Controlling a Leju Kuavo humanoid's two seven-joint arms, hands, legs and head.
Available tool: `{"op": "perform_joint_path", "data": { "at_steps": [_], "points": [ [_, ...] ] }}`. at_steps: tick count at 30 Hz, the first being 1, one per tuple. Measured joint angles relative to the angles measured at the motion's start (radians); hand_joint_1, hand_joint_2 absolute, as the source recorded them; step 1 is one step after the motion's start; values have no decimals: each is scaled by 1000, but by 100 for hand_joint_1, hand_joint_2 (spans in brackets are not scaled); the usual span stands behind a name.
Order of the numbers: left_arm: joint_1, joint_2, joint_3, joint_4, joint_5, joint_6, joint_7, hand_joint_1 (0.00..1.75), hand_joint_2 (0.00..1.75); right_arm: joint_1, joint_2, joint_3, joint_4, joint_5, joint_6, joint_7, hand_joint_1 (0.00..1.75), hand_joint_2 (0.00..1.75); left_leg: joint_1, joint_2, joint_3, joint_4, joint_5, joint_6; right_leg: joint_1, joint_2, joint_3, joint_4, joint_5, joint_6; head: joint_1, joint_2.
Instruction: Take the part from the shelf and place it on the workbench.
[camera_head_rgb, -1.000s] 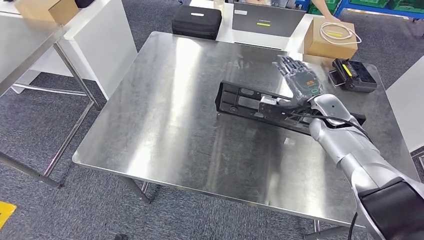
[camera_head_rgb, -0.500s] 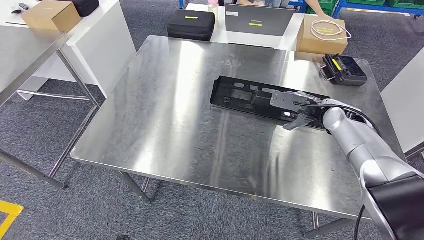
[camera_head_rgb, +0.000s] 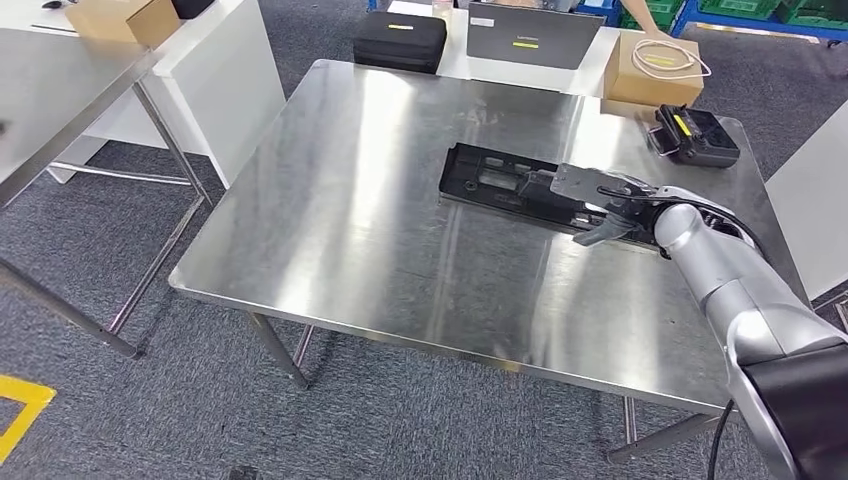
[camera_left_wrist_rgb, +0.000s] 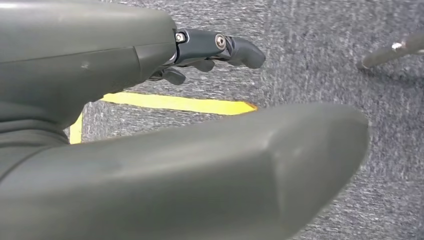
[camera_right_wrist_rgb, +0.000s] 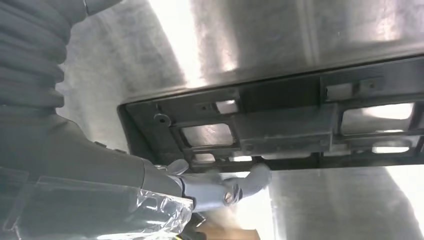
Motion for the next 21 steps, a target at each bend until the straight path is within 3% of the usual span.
{"op": "perform_joint_path", "data": {
  "at_steps": [2, 4, 5, 7, 9, 10, 12, 13, 14, 16, 17, 18, 19, 20, 21],
  "points": [
    [0, 0, 0, 0, 0, -1, 0, 0, 0, 2, -3, 0, 2, 1, -4, 0, 0, 175, -3, 1, -27, 1, 20, 7, -2, 0, -50, 140, -82, -10, 4, 0],
    [0, 0, 0, 0, 0, -2, 0, 0, 0, 9, -4, 0, 5, 1, -4, 0, 0, 175, -5, 2, -53, 2, 40, 7, -3, 0, -64, 232, -115, -1, 5, 0],
    [0, -1, 0, 0, 0, -2, 0, 0, 0, 11, -4, 1, 6, 1, -5, 0, 0, 175, -5, 2, -64, 2, 49, 5, -3, 0, -43, 224, -106, 8, 5, 0],
    [-1, -1, 0, 0, 0, -5, 0, 0, 0, 11, -4, 1, 7, 1, -7, 1, 0, 175, -6, 2, -83, 3, 66, -1, -3, 0, 52, 98, -70, 23, 5, 0],
    [-1, -2, 0, 0, 0, -8, 0, 0, 0, 6, -5, 0, 7, 1, -13, 5, 0, 175, -9, 1, -97, 3, 84, -10, 2, 1, 145, -42, -59, 17, 4, 0],
    [-1, -2, 0, 0, -1, -8, 0, 0, 0, 4, -6, 0, 7, 1, -18, 10, 0, 175, -11, 0, -100, 4, 92, -15, 6, 2, 163, -76, -61, 11, 4, 0],
    [-1, -2, 0, 0, -2, -8, 1, 0, 0, 4, -11, 1, 8, 0, -30, 16, 0, 175, -13, -2, -106, 4, 105, -24, 6, 3, 155, -82, -55, -3, 3, 0],
    [0, -2, 0, 0, -4, -8, 1, 0, 0, 4, -14, 1, 9, -1, -38, 19, 0, 175, -12, -3, -112, 10, 99, -28, 0, 1, 149, -82, -49, -11, 4, 0],
    [0, -1, 0, 0, -6, -8, 1, 0, 0, 4, -17, 1, 10, -2, -47, 19, 0, 175, -10, -3, -123, 28, 73, -34, -5, -1, 142, -82, -40, -22, 2, 0],
    [0, -1, 0, 0, -10, -9, 1, 0, 0, 4, -23, 1, 10, -2, -69, 20, 0, 175, -4, -3, -158, 127, -25, -46, -11, -4, 122, -82, -17, -41, 1, 0],
    [0, -1, 0, 0, -11, -10, 2, 0, 0, 6, -26, 1, 10, -2, -82, 20, 0, 175, -1, -3, -178, 198, -76, -52, -11, -4, 108, -81, -6, -46, 0, 0],
    [0, -1, 0, 0, -11, -11, 2, 0, 0, 9, -31, 1, 11, -2, -94, 20, 0, 175, 2, -3, -192, 266, -107, -57, -10, -4, 94, -81, 5, -46, -1, 0],
    [0, -1, 0, 0, -11, -12, 3, 0, 0, 14, -35, 1, 12, -1, -106, 21, 0, 175, 5, -3, -194, 309, -114, -61, -10, -4, 81, -80, 16, -44, 0, 0],
    [0, -1, 0, 0, -11, -12, 3, 0, 0, 19, -39, 1, 14, 0, -116, 23, 0, 175, 9, -3, -181, 322, -102, -64, -10, -4, 69, -79, 25, -41, -1, 0],
    [0, -1, 0, 0, -11, -13, 3, 0, 0, 24, -44, 1, 15, 1, -126, 25, 0, 175, 11, -2, -148, 296, -78, -64, -10, -4, 58, -77, 34, -37, -1, 0]
  ]
}}
